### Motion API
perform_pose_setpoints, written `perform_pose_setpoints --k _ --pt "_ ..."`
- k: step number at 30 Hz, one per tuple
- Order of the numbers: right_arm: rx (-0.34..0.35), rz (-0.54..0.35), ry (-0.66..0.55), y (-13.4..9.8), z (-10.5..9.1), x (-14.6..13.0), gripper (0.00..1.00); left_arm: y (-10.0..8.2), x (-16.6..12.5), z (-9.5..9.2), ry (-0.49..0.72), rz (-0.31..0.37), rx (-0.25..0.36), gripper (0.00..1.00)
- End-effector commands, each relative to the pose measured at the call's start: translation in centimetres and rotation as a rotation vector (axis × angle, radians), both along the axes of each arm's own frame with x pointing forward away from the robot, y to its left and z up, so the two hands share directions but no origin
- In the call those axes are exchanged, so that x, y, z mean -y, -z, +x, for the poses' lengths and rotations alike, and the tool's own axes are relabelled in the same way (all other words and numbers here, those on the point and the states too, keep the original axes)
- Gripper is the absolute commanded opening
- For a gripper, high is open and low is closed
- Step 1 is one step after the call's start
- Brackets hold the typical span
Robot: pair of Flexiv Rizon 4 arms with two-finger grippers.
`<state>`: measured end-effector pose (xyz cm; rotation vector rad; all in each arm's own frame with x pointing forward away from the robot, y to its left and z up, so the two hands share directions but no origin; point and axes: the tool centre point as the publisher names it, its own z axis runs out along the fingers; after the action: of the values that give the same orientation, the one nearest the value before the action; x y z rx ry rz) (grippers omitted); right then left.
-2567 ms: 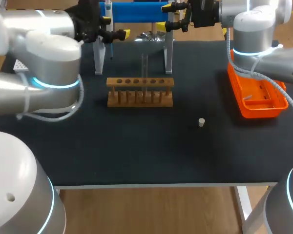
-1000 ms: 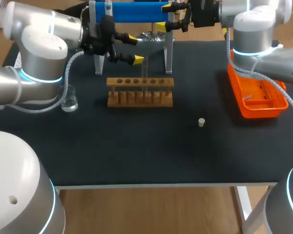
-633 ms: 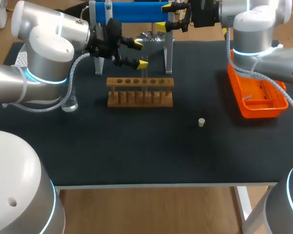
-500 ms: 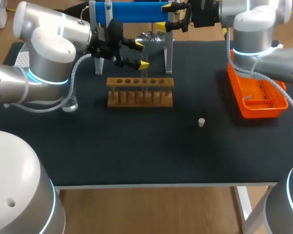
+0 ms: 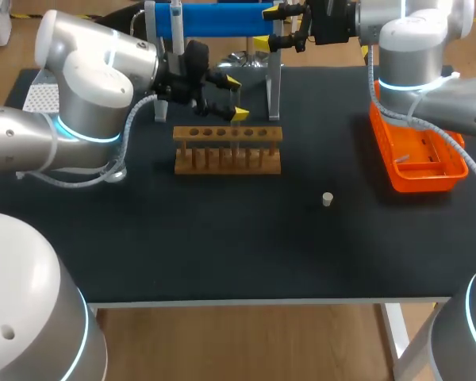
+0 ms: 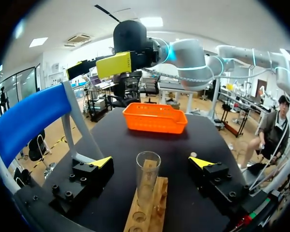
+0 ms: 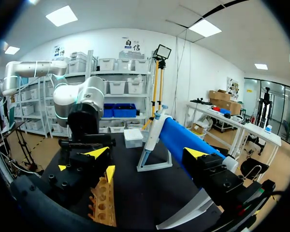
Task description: Invert the test tube, pick up the pipette, mount the tip to pipette, aspirate from beaker and dispense into the tube, eject the tip, return the pipette, and cap with the stopper.
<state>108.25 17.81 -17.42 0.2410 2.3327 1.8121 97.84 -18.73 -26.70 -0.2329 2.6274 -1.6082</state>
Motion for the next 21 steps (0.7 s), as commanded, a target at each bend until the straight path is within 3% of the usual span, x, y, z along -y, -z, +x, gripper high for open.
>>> perform_pose_setpoints --k 1,21 --pt "0.000 -0.002 0.001 0.0 0.0 0.0 1.00 0.3 0.1 0.2 -0.009 0.014 0.012 1.00" --pt "0.000 -0.002 0.001 0.0 0.0 0.0 1.00 1.9 1.0 0.5 0.057 0.062 0.038 1.00"
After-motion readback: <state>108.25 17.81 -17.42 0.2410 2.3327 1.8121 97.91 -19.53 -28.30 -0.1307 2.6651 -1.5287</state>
